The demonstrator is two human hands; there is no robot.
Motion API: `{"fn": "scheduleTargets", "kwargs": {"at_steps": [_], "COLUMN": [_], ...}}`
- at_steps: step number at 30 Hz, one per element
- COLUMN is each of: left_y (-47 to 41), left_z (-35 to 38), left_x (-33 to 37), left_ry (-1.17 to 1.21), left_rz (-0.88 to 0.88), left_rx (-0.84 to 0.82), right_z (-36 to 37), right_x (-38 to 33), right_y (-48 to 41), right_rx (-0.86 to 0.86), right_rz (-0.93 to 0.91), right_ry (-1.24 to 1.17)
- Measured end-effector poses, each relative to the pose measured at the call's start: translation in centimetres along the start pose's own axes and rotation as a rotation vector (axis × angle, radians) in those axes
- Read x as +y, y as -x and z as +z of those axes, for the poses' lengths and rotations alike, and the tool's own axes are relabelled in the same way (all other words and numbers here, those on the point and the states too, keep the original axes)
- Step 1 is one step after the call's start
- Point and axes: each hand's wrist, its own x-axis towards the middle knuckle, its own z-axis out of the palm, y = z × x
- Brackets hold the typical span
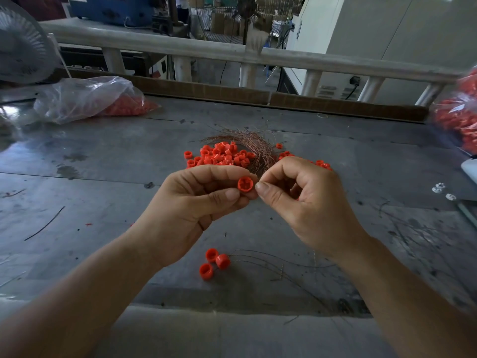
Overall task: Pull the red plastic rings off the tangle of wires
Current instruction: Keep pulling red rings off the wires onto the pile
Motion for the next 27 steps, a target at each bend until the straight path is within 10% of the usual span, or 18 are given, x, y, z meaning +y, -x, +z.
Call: {"fn": "scheduleTargets", "kwargs": {"at_steps": [27], "left_y": [0.07], "left_z": [0.0], "left_x": [0.07], "left_ry": [0.041], "left_rz": [-0.005], "left_rx": [-0.002], "right_z": [-0.3], "right_x": [0.27], "right_y": [-0.27], "right_rx": [-0.075], "right_rz": [0.182], "right_ry": [-0.349]}}
